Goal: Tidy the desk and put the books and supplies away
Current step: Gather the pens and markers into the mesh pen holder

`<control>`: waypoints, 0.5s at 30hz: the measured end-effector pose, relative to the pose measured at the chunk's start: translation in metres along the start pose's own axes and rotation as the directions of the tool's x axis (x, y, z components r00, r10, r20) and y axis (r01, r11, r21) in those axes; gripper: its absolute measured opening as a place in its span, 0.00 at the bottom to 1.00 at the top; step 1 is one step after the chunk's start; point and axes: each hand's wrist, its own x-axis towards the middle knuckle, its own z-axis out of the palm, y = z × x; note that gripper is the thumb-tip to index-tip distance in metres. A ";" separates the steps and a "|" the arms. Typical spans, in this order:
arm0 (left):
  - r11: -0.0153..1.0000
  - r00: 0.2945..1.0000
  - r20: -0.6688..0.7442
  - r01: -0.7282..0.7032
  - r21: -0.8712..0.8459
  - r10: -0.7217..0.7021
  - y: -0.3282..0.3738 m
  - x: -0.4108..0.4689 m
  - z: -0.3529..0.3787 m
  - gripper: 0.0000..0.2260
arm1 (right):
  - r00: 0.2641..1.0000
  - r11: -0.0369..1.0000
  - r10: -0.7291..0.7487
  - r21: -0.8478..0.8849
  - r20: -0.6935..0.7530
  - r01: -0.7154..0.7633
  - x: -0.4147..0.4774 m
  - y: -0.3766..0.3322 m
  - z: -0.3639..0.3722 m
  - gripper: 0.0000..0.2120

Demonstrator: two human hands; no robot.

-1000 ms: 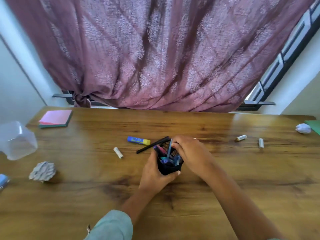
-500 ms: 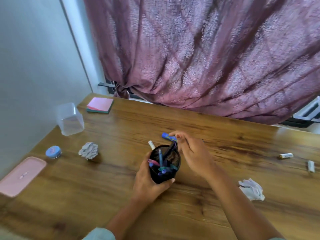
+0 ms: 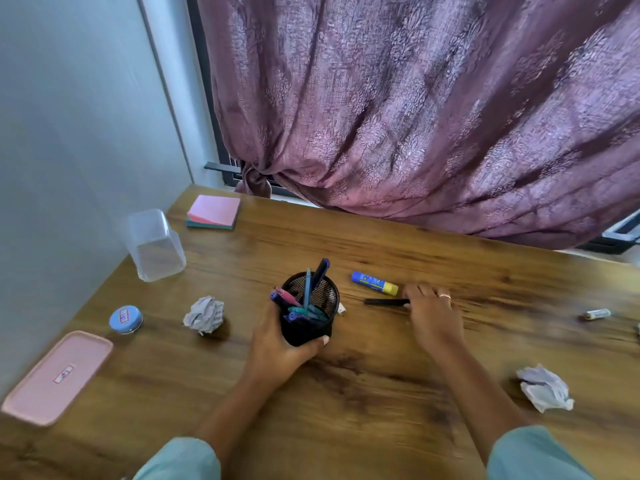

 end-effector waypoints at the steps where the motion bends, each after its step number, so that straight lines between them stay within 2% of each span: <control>1: 1.000 1.000 0.018 -0.007 0.008 0.007 -0.003 0.004 -0.002 0.30 | 1.000 0.999 -0.025 0.021 0.009 0.025 -0.001 0.001 0.001 0.10; 3: 1.000 0.999 0.046 -0.017 0.010 0.016 -0.007 0.009 -0.007 0.30 | 0.996 0.986 -0.092 0.138 -0.014 0.093 -0.009 -0.001 0.001 0.11; 4: 1.000 0.998 0.054 -0.022 0.010 0.021 -0.008 0.012 -0.010 0.30 | 0.989 0.953 -0.120 0.271 -0.084 0.139 -0.015 -0.006 -0.004 0.11; 6: 0.999 0.997 0.067 -0.041 0.015 0.039 -0.011 0.016 -0.015 0.30 | 0.951 0.798 -0.122 0.541 -0.285 0.265 -0.025 -0.023 -0.022 0.11; 8: 0.999 0.995 0.085 -0.050 0.007 0.050 -0.012 0.018 -0.019 0.30 | 0.903 0.690 -0.134 0.616 -0.408 0.380 -0.031 -0.045 -0.050 0.09; 10: 0.999 0.994 0.100 -0.047 -0.005 0.047 -0.012 0.018 -0.023 0.29 | 0.874 0.696 -0.227 0.556 -0.429 0.454 -0.034 -0.067 -0.084 0.08; 13: 0.999 0.991 0.128 -0.043 -0.025 0.046 -0.015 0.016 -0.030 0.31 | 0.878 0.839 -0.394 0.284 -0.274 0.465 -0.038 -0.092 -0.119 0.07; 15: 0.998 0.988 0.141 -0.055 -0.027 0.058 -0.017 0.015 -0.034 0.32 | 0.876 0.872 -0.440 0.139 -0.199 0.469 -0.043 -0.109 -0.130 0.07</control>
